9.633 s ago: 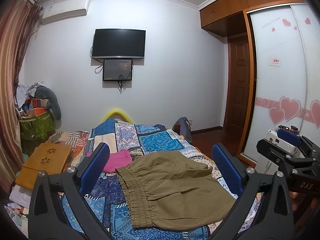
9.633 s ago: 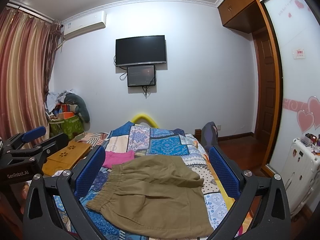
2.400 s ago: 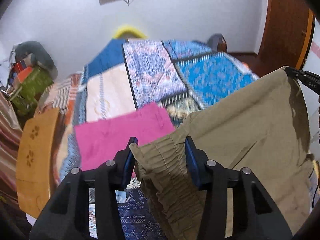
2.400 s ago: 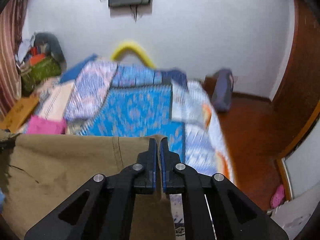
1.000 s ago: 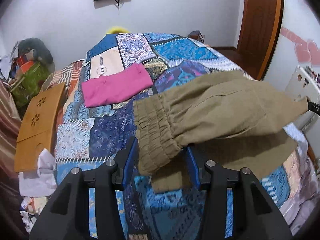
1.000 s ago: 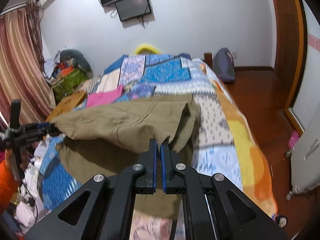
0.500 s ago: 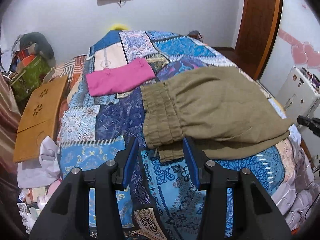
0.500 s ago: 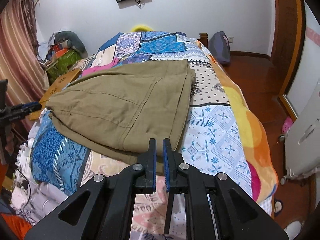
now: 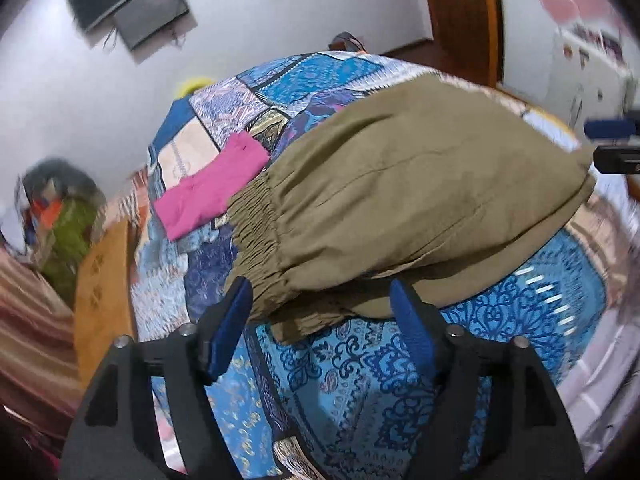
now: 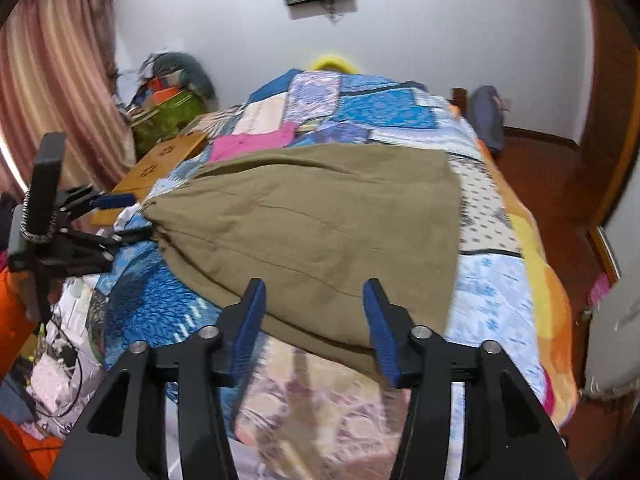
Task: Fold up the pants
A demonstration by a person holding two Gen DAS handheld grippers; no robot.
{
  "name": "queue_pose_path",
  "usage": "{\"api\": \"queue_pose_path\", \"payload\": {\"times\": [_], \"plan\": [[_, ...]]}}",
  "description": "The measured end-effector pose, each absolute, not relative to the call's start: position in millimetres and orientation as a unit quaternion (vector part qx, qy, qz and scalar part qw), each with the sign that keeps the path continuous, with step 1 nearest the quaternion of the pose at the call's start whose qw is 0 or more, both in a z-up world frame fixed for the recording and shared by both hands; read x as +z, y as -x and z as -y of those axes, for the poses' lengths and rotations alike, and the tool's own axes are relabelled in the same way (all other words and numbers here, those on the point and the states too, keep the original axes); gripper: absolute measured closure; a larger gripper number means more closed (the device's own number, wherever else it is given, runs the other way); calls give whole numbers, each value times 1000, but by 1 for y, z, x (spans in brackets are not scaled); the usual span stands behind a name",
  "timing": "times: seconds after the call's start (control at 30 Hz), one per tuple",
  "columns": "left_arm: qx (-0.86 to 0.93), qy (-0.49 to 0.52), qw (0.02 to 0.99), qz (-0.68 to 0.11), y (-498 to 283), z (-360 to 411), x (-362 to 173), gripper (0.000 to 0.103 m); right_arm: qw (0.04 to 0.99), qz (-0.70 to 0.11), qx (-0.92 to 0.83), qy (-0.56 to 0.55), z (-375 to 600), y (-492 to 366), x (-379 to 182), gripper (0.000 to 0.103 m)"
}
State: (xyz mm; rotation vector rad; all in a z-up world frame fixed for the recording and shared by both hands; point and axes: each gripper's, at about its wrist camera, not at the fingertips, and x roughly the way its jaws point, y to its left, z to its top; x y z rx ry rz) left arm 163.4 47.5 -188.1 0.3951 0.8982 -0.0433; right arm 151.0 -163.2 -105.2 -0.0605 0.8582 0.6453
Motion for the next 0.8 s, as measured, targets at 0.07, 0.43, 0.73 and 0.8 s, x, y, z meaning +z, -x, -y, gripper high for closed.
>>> {"api": "queue_pose_path", "payload": {"times": [0.07, 0.43, 0.73, 0.8], "plan": [[-22, -211, 878, -429, -167, -40, -192, 31, 853, -412, 319, 32, 150, -149, -111, 45], [-79, -202, 878, -427, -194, -14, -190, 34, 841, -420, 331, 83, 106, -149, -134, 45], [-123, -118, 886, -431, -201, -22, -169, 63, 867, -375, 297, 139, 98, -161, -133, 37], [-132, -110, 886, -431, -199, -22, -168, 65, 865, -383, 296, 133, 101, -166, -132, 43]]}}
